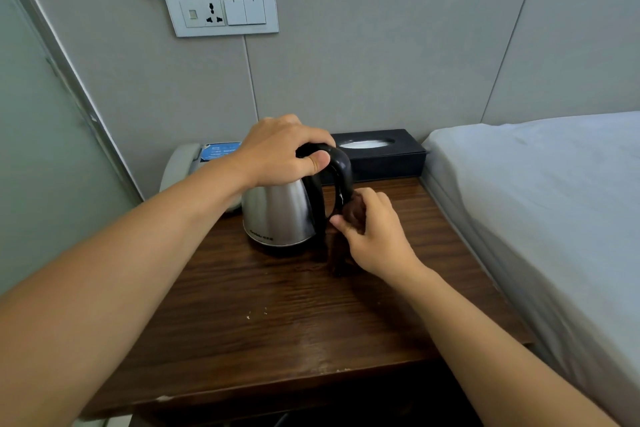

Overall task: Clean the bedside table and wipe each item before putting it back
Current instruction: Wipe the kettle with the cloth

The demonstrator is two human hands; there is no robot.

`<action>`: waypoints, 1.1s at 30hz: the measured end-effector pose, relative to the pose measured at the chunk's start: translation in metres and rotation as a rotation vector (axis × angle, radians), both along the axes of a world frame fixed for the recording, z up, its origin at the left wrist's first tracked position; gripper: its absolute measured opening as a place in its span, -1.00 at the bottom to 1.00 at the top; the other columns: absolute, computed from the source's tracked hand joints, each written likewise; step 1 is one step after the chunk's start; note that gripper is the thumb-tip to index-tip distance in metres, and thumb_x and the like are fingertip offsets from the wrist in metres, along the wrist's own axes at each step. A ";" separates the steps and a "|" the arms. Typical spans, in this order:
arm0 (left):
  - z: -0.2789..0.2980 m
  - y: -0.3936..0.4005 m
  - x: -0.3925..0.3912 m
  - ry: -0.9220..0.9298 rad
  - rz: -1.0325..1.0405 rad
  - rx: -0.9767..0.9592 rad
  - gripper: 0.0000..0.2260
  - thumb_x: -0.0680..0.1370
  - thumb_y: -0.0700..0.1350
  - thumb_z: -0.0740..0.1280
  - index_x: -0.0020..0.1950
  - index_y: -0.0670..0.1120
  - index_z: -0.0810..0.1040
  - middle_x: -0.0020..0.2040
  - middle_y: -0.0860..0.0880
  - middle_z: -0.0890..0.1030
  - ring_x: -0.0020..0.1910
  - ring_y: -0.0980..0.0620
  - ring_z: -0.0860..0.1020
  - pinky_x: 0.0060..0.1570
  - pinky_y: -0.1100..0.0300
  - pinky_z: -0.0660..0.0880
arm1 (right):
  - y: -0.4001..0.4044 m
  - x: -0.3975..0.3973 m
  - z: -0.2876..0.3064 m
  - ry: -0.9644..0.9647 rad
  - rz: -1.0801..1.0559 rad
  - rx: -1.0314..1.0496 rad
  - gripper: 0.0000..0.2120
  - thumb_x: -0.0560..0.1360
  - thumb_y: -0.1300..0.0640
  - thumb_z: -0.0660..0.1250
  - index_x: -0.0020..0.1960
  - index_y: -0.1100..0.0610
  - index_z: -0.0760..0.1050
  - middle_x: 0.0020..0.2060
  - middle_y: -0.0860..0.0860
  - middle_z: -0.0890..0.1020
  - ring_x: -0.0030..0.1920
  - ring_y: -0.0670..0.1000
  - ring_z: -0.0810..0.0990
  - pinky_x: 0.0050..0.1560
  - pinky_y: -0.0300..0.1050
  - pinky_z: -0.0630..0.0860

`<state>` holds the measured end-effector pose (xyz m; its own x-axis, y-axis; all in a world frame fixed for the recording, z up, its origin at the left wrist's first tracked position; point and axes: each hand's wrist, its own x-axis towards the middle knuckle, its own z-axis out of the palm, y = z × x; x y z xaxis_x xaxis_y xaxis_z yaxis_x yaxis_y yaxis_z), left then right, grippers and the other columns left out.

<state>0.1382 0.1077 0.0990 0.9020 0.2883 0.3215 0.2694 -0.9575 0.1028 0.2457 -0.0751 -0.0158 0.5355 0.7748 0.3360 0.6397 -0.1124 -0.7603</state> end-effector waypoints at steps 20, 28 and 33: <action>0.000 -0.001 0.000 -0.044 -0.030 0.039 -0.56 0.50 0.25 0.12 0.26 0.22 0.62 -0.28 0.16 0.43 -0.05 0.04 0.40 -0.06 0.10 0.22 | 0.001 0.016 0.000 -0.102 0.014 0.043 -0.76 0.51 -0.07 0.49 0.12 -0.04 0.56 -0.01 -0.08 0.58 0.02 -0.14 0.52 -0.05 -0.43 0.37; 0.000 0.001 0.001 -0.061 -0.042 0.035 -0.58 0.51 0.27 0.13 0.24 0.22 0.63 -0.29 0.17 0.42 -0.07 0.04 0.41 -0.05 0.12 0.19 | 0.010 0.013 0.022 -0.094 -0.020 0.343 -0.81 0.60 -0.03 0.40 0.14 0.03 0.56 -0.03 -0.05 0.62 0.02 -0.06 0.59 0.02 -0.22 0.50; 0.000 0.000 0.002 -0.047 -0.028 0.023 -0.43 0.43 0.38 0.03 0.26 0.25 0.62 -0.23 0.11 0.45 -0.07 0.01 0.46 -0.05 0.13 0.18 | -0.001 0.014 0.003 -0.080 0.022 0.159 -0.81 0.56 -0.02 0.44 0.13 -0.09 0.51 -0.02 -0.09 0.58 0.00 -0.16 0.56 -0.05 -0.35 0.43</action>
<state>0.1403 0.1077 0.0994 0.8934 0.2554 0.3696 0.2382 -0.9668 0.0923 0.2594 -0.0762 -0.0131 0.4858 0.7196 0.4961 0.7000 0.0195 -0.7138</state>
